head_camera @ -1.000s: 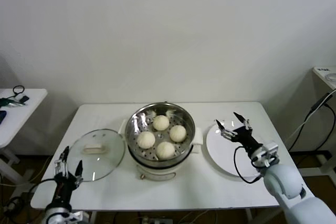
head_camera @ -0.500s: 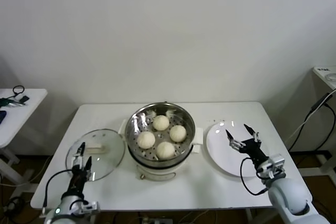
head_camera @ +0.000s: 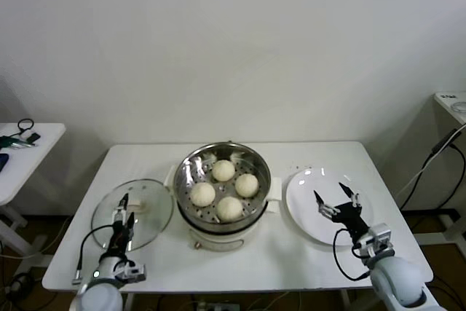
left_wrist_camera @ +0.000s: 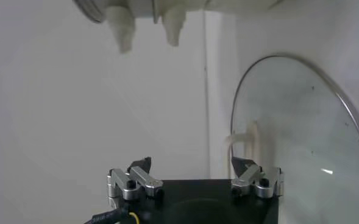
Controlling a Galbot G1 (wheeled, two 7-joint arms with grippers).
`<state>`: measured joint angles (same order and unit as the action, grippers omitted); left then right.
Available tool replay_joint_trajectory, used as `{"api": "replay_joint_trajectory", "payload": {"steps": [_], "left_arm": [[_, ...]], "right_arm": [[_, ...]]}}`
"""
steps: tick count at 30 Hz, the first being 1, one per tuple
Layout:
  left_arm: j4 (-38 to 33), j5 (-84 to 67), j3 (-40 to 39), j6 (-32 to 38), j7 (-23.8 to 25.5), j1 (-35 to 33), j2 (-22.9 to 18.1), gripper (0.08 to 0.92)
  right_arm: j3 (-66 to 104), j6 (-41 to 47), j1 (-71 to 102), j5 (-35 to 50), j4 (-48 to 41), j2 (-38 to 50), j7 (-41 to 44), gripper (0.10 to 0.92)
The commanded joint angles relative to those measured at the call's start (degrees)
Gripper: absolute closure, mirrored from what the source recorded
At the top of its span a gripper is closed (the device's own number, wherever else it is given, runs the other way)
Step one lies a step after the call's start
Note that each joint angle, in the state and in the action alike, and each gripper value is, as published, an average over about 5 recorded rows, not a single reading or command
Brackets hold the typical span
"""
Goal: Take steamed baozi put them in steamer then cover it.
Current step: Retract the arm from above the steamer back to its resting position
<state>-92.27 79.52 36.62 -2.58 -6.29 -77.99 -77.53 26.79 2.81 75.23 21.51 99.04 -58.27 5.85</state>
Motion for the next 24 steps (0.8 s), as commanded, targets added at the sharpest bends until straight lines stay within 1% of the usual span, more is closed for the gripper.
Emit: {"api": "replay_joint_trajectory", "payload": {"steps": [1,11,24], "left_arm": [[9.5,2.0,-1.4,-0.2,-1.6,7.2,0.4,0.177],[14.9,3.9,-0.6,-0.9,-3.3,11.1,1.0,0.177],[16.4,1.5,-1.7,-1.5,-4.0,13.3,1.5,0.177]], "right_arm": [[0.0,-0.4,0.7,-1.3,-0.6,-0.3,0.1,0.203],[-0.2,-0.8,1.0,-2.2,-1.1,-0.2,0.5,0.203],[-0.8,-1.1,0.8,-3.7,-1.7,-0.6,0.6,0.203]]}}
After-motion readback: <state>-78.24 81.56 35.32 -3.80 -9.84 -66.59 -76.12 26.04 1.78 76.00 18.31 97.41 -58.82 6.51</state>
